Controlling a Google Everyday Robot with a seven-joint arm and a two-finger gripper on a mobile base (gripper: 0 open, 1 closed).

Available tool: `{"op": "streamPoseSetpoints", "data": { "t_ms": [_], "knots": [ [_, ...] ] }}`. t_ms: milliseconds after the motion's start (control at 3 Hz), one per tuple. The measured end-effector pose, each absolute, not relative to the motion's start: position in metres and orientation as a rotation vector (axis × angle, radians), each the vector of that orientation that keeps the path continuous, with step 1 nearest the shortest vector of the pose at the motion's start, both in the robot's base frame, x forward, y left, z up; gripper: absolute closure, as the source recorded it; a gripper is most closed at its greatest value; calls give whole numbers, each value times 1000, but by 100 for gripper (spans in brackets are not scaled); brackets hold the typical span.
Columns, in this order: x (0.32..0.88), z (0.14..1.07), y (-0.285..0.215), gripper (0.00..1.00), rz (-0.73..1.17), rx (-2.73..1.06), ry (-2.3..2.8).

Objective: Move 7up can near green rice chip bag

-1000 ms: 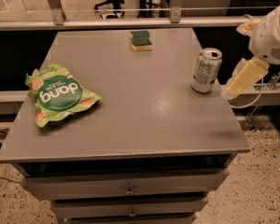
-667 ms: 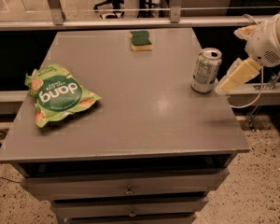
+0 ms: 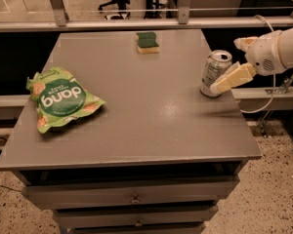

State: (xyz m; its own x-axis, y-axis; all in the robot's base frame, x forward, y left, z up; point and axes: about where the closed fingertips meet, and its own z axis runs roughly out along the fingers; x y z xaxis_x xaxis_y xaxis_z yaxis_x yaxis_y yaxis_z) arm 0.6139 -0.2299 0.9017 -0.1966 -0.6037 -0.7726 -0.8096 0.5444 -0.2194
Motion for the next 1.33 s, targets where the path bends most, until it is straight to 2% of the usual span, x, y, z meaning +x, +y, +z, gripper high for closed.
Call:
{"op": "streamPoseSetpoints", "data": {
  "t_ms": [333, 667, 1333],
  "knots": [
    [625, 892, -217, 14, 392, -1103, 1865],
    [630, 893, -208, 38, 436, -1093, 1822],
    [625, 943, -188, 85, 397, -1136, 1669]
  ]
}}
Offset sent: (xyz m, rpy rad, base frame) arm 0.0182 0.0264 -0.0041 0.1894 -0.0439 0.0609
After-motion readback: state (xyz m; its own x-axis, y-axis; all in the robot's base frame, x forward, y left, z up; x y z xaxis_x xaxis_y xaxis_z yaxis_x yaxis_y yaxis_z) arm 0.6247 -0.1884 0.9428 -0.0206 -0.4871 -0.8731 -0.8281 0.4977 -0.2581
